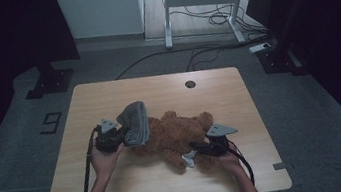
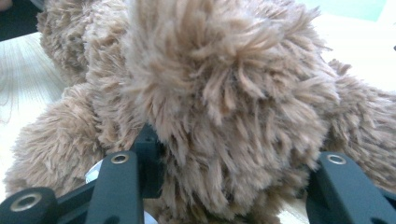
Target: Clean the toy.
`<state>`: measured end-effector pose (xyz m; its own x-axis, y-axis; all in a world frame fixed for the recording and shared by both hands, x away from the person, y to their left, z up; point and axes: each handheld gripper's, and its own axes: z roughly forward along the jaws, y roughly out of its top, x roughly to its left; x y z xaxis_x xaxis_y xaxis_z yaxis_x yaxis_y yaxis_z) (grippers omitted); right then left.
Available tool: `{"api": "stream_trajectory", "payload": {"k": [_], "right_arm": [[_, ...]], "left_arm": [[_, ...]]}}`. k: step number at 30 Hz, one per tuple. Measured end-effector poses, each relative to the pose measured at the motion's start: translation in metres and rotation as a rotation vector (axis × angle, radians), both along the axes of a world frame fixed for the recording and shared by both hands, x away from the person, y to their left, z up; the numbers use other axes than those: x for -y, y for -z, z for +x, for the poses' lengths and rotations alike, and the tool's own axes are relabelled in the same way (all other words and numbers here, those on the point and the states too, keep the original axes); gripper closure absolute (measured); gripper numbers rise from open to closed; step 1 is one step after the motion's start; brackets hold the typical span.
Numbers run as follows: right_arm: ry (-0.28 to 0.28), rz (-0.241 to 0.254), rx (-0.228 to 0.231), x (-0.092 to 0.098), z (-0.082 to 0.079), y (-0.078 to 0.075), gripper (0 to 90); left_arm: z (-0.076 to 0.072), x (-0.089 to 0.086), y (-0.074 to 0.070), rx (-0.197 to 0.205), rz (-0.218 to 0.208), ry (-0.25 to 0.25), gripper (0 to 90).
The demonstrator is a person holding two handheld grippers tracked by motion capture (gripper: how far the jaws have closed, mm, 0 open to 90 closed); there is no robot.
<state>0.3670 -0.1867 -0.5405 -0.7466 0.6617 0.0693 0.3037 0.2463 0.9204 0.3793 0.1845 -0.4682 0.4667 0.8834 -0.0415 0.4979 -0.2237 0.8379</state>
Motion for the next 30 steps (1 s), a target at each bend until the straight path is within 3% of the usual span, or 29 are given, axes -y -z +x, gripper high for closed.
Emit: {"api": "stream_trajectory", "payload": {"k": [3, 6, 7, 10, 12, 13, 15, 17, 20, 23, 27, 30], "right_arm": [[0.0, 0.001, 0.002, 0.0, 0.0, 0.0, 47.7], [0.0, -0.002, 0.003, 0.0, 0.0, 0.0, 47.7], [-0.001, -0.002, 0.003, 0.0, 0.0, 0.0, 47.7], [-0.003, -0.002, 0.003, 0.0, 0.0, 0.0, 47.7], [-0.002, -0.008, 0.003, 0.0, 0.0, 0.0, 47.6], [-0.001, -0.01, -0.001, 0.0, 0.0, 0.0, 47.5], [0.0, -0.003, -0.005, 0.001, 0.001, 0.0, 47.5], [-0.004, -0.008, -0.001, 0.001, 0.001, 0.0, 47.6], [-0.008, -0.006, -0.004, 0.001, 0.001, 0.0, 47.5], [-0.003, -0.005, -0.007, 0.001, 0.0, 0.0, 47.5], [0.002, -0.009, -0.009, -0.001, 0.0, 0.001, 47.2], [-0.004, -0.013, -0.004, -0.001, 0.0, 0.0, 47.1]], "left_arm": [[-0.003, 0.022, -0.02, 0.044, -0.025, 0.055, 86.0], [-0.003, 0.061, -0.03, 0.052, -0.02, 0.145, 85.8], [-0.003, 0.073, -0.03, 0.047, -0.005, 0.168, 85.8], [-0.003, 0.128, -0.019, 0.027, 0.09, 0.255, 85.6], [-0.002, 0.148, -0.015, 0.045, 0.107, 0.262, 85.6], [-0.001, 0.155, -0.015, 0.041, 0.089, 0.269, 85.7], [0.002, 0.164, -0.019, 0.023, 0.026, 0.3, 85.7], [0.001, 0.173, -0.022, 0.018, 0.014, 0.332, 85.6], [-0.005, 0.19, -0.022, 0.022, 0.051, 0.36, 85.4], [-0.007, 0.2, -0.016, 0.025, 0.084, 0.356, 85.3], [-0.008, 0.198, -0.009, 0.051, 0.121, 0.351, 85.4], [-0.004, 0.188, -0.011, 0.039, 0.121, 0.313, 85.5]]}}
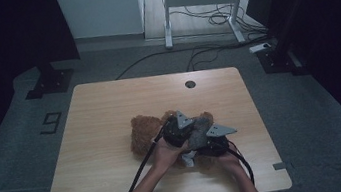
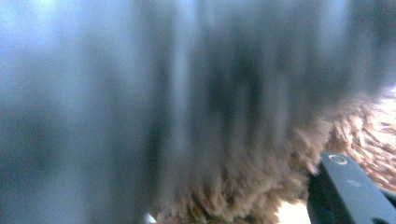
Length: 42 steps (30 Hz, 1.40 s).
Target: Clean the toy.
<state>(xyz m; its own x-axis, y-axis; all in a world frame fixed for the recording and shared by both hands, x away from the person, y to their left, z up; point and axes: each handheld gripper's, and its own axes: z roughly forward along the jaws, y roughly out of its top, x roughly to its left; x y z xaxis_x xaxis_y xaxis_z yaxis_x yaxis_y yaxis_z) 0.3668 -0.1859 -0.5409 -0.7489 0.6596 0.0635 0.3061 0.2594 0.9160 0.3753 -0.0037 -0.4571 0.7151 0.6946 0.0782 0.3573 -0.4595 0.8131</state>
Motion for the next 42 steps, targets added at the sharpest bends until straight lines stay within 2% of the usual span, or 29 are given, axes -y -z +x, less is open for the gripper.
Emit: {"api": "stream_trajectory", "payload": {"k": [2, 7, 12, 16, 20, 23, 27, 30, 33, 36, 38, 42], "right_arm": [[-0.002, 0.0, 0.002, 0.0, 0.0, 0.0, 47.1], [0.0, -0.003, 0.007, -0.001, 0.0, 0.0, 47.0], [0.003, 0.0, 0.004, -0.001, 0.0, 0.0, 46.9], [0.005, -0.006, 0.007, -0.001, -0.001, -0.001, 46.9], [0.003, -0.009, 0.012, -0.003, -0.002, -0.002, 46.9], [0.004, -0.006, 0.009, -0.002, -0.002, -0.001, 46.9], [0.004, -0.003, 0.006, -0.002, -0.002, -0.001, 46.8], [0.005, -0.002, 0.003, -0.002, -0.002, -0.001, 46.7], [0.005, 0.001, 0.002, -0.001, -0.001, -0.001, 46.7], [0.007, 0.005, 0.002, -0.002, -0.001, 0.0, 46.7], [0.008, 0.004, 0.002, -0.001, 0.0, 0.0, 46.7], [0.015, 0.012, -0.001, -0.001, 0.0, 0.001, 46.5]], "left_arm": [[0.003, -0.009, -0.002, -0.008, 0.009, -0.03, 85.5], [0.004, -0.031, -0.001, 0.015, 0.051, -0.081, 85.5], [0.005, -0.058, -0.001, 0.006, 0.046, -0.125, 85.5], [-0.002, -0.083, -0.001, 0.006, 0.024, -0.149, 85.3], [-0.009, -0.098, -0.003, 0.029, 0.027, -0.168, 85.3], [-0.012, -0.113, -0.007, 0.049, 0.013, -0.202, 85.4], [-0.01, -0.136, -0.006, 0.043, -0.005, -0.247, 85.5], [-0.006, -0.153, 0.0, 0.016, -0.022, -0.285, 85.5], [-0.001, -0.171, 0.013, -0.033, -0.019, -0.326, 85.5], [-0.001, -0.183, 0.024, -0.075, -0.041, -0.336, 85.5], [0.0, -0.187, 0.03, -0.093, -0.024, -0.341, 85.5], [0.004, -0.192, 0.047, -0.177, -0.009, -0.339, 85.4]]}}
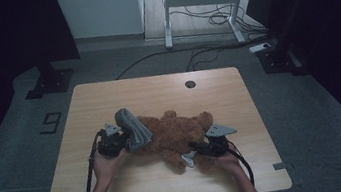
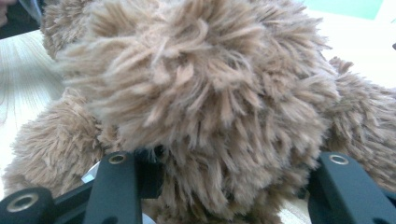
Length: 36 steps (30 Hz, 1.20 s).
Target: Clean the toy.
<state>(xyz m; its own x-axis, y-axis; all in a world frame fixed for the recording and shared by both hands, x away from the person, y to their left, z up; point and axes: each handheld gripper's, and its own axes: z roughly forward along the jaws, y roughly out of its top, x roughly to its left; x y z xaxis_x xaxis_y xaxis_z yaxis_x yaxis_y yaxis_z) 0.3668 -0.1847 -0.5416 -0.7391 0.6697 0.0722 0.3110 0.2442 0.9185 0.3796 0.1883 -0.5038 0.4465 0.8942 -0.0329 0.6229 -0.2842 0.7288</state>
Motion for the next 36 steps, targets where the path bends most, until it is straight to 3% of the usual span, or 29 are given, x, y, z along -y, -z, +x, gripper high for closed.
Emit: {"api": "stream_trajectory", "payload": {"k": [12, 17, 20, 25, 30, 36], "right_arm": [[-0.004, 0.016, 0.004, 0.001, 0.004, 0.002, 46.0], [0.005, 0.012, 0.015, 0.0, 0.009, 0.002, 45.8], [0.012, -0.001, 0.024, 0.0, 0.01, 0.001, 45.6], [0.02, 0.005, 0.02, 0.0, 0.009, 0.001, 45.3], [0.032, 0.014, 0.004, 0.0, 0.008, 0.001, 44.7], [0.03, 0.015, 0.002, 0.001, 0.007, 0.001, 44.4]], "left_arm": [[0.005, -0.002, 0.021, -0.075, -0.005, 0.022, 85.2], [0.012, -0.013, 0.02, -0.108, -0.06, 0.013, 84.3], [0.008, -0.018, 0.012, -0.092, -0.073, 0.012, 84.2], [0.002, -0.011, -0.028, -0.009, -0.088, 0.041, 84.7], [0.014, 0.022, -0.059, 0.053, -0.056, 0.072, 84.7], [0.015, 0.061, -0.079, 0.124, -0.089, 0.15, 85.6]]}}
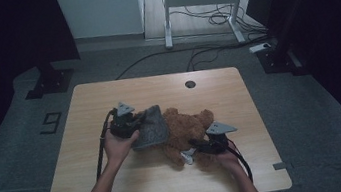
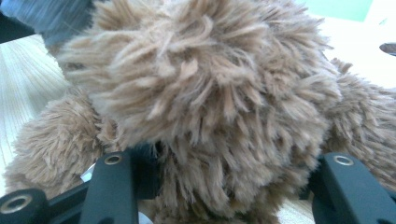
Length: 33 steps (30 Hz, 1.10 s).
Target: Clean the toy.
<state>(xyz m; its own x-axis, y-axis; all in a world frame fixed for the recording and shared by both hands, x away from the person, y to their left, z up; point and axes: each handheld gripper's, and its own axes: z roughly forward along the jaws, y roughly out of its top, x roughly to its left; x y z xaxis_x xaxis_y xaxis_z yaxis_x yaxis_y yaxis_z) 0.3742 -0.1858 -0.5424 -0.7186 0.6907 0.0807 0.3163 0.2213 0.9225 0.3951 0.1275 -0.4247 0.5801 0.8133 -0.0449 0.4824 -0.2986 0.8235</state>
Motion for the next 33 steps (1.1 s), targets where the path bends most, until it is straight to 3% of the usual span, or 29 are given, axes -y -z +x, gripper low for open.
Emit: {"api": "stream_trajectory", "payload": {"k": [3, 7, 10, 14, 16, 17, 18, 22, 28, 33], "right_arm": [[0.003, -0.003, 0.0, -0.001, -0.001, 0.0, 44.6], [0.002, -0.014, 0.001, -0.001, -0.002, -0.001, 44.9], [0.004, -0.013, 0.002, -0.002, -0.003, -0.001, 45.0], [0.002, -0.011, 0.004, -0.001, -0.002, -0.001, 45.3], [0.002, -0.009, 0.001, -0.001, -0.002, -0.001, 45.7], [0.002, -0.01, 0.002, -0.001, -0.002, 0.0, 45.8], [0.002, -0.009, 0.002, -0.001, -0.002, 0.0, 45.9], [-0.009, -0.018, 0.005, -0.003, -0.003, 0.0, 46.3], [-0.003, -0.013, 0.003, -0.003, -0.004, 0.0, 46.5], [-0.009, -0.019, 0.01, -0.005, -0.005, 0.0, 46.6]], "left_arm": [[-0.009, 0.025, -0.005, 0.018, -0.035, 0.122, 85.6], [-0.012, 0.062, -0.003, 0.034, 0.001, 0.198, 85.6], [-0.004, 0.087, -0.001, 0.017, -0.004, 0.219, 85.6], [0.015, 0.112, 0.004, -0.044, -0.072, 0.229, 85.7], [0.02, 0.123, 0.011, -0.06, -0.042, 0.227, 85.6], [0.02, 0.126, 0.017, -0.053, 0.006, 0.229, 85.6], [0.019, 0.125, 0.022, -0.046, 0.024, 0.239, 85.6], [0.014, 0.099, 0.027, -0.056, -0.036, 0.222, 85.7], [0.006, 0.047, 0.025, -0.012, 0.03, 0.101, 85.8], [0.001, 0.005, 0.025, 0.003, 0.021, 0.055, 85.8]]}}
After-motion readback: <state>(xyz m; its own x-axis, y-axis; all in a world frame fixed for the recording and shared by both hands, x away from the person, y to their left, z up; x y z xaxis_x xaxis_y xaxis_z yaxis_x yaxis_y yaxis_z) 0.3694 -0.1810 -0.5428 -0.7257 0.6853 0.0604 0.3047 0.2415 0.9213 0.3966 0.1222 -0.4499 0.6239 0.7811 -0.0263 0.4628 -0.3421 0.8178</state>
